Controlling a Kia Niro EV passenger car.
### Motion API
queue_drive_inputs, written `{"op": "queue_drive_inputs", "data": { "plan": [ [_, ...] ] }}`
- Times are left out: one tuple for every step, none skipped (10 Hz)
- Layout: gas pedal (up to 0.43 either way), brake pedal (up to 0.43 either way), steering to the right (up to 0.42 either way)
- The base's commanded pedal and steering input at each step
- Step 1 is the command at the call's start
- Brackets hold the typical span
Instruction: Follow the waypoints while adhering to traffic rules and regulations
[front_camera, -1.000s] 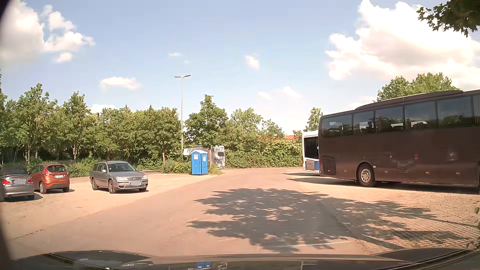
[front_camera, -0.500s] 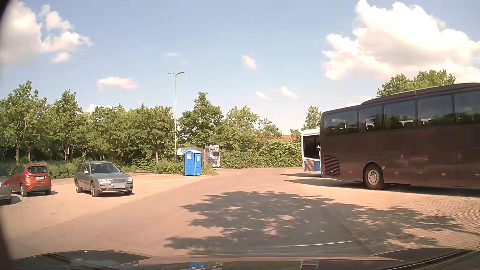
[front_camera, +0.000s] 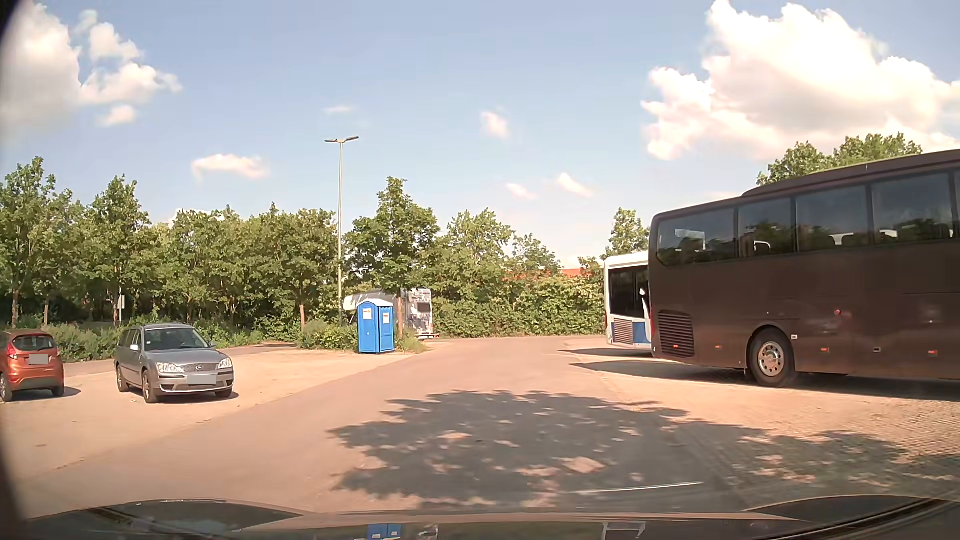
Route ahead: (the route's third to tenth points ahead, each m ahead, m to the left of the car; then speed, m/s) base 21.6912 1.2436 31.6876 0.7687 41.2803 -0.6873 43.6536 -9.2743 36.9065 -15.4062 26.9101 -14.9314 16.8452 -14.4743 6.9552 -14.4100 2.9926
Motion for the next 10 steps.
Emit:
{"op": "queue_drive_inputs", "data": {
  "plan": [
    [0.067, 0.012, 0.018],
    [0.067, 0.012, 0.017],
    [0.067, 0.012, 0.012],
    [0.067, 0.012, 0.008],
    [0.067, 0.012, 0.004],
    [0.067, 0.012, 0.003],
    [0.067, 0.012, 0.003],
    [0.067, 0.012, 0.001],
    [0.067, 0.012, 0.001],
    [0.067, 0.012, 0.002]
  ]
}}
